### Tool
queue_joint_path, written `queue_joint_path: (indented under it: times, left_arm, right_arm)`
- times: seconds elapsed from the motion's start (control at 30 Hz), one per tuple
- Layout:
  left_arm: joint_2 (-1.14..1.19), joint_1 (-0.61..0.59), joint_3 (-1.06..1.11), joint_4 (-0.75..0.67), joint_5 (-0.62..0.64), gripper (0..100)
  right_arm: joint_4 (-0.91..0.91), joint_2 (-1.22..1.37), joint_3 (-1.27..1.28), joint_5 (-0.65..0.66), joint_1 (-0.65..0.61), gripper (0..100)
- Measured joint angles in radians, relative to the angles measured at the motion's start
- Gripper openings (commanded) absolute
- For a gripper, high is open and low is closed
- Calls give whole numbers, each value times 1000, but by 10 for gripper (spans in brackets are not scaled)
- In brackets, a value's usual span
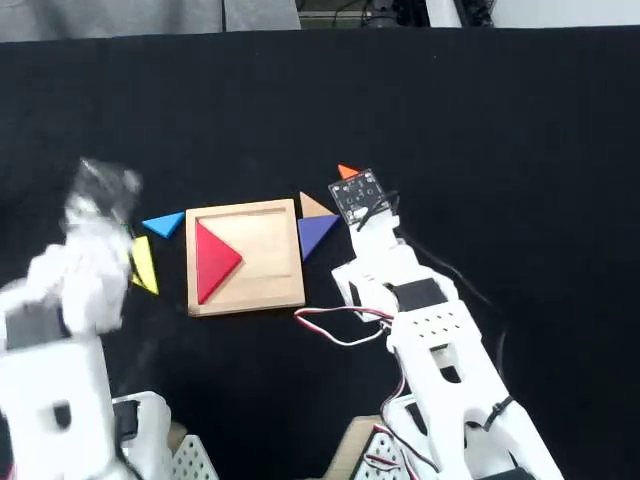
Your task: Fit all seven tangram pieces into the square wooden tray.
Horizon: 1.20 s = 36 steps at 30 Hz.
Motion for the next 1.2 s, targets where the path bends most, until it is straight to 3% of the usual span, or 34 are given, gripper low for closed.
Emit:
queue_joint_path:
  times: [0.1,0.3,0.5,0.87,1.2]
  left_arm:
    - [242,0,-152,52,199,84]
    - [479,-2,-282,66,459,394]
    - [600,-6,-278,35,766,379]
    - [767,-132,-120,-310,901,372]
    - [924,-132,-120,-390,967,371]
  right_arm:
    - [-2,0,11,0,0,15]
    - [-11,0,14,0,0,15]
    - [-54,0,40,0,0,15]
    - [-66,0,43,0,2,15]
    - [-66,0,43,0,2,15]
